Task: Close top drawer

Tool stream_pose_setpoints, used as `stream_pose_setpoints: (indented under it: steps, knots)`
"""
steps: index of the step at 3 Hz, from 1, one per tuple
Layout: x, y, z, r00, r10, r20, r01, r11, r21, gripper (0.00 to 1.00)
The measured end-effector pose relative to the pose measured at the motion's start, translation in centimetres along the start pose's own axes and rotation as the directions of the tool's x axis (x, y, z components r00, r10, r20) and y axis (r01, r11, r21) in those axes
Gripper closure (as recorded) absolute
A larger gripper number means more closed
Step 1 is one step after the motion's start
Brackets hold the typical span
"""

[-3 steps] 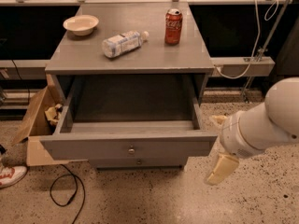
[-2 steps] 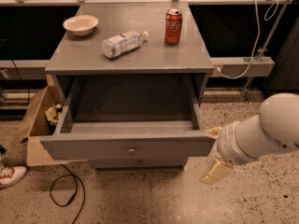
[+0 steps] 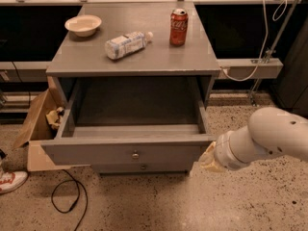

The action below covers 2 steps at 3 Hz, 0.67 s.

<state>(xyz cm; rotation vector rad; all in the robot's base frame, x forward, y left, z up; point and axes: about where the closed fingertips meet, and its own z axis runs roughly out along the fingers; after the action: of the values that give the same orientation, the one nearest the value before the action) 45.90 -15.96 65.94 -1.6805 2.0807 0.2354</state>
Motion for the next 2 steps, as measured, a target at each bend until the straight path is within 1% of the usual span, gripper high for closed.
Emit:
stream_pose_setpoints:
  steps: [1,2]
  knots:
    - [0.00,0.00,0.00,1.000,0.000,0.000,0.000,1.0000,0.000,0.96]
    - [0.00,0.00,0.00,1.000,0.000,0.000,0.000,1.0000,0.000,1.00]
